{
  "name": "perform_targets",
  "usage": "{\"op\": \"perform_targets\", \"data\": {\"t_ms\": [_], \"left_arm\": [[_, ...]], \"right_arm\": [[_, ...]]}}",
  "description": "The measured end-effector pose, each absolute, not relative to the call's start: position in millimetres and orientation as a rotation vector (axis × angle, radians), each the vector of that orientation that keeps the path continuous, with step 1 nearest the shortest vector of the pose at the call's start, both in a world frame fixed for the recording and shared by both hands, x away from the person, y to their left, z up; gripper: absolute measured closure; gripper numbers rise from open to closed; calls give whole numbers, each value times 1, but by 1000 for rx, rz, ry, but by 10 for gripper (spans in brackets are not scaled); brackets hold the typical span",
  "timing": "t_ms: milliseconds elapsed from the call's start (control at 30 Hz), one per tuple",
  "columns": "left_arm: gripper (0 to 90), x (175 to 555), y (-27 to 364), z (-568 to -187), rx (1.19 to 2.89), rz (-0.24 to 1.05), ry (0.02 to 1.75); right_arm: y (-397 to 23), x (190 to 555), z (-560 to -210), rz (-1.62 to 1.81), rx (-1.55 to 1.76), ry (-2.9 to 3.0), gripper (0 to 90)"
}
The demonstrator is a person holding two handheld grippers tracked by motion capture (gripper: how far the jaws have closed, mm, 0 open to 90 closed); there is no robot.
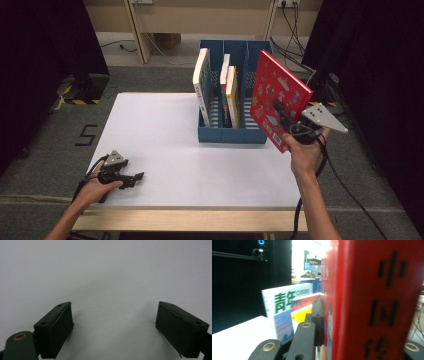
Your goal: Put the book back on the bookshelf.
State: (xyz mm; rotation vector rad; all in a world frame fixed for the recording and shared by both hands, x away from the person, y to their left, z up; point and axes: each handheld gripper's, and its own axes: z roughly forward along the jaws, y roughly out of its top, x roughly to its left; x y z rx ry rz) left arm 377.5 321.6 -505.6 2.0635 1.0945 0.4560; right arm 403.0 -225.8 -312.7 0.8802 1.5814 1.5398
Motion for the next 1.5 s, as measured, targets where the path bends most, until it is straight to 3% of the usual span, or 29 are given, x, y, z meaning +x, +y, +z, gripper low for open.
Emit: {"op": "perform_targets", "data": {"t_ms": [733, 1500], "left_arm": [[131, 378, 322, -506, 2065, 455, 1094], [131, 377, 322, -505, 2065, 456, 1095]], "right_arm": [[-202, 499, -318, 1457, 1031, 1451, 797], [-191, 542, -346, 1423, 1115, 1405, 796]]}}
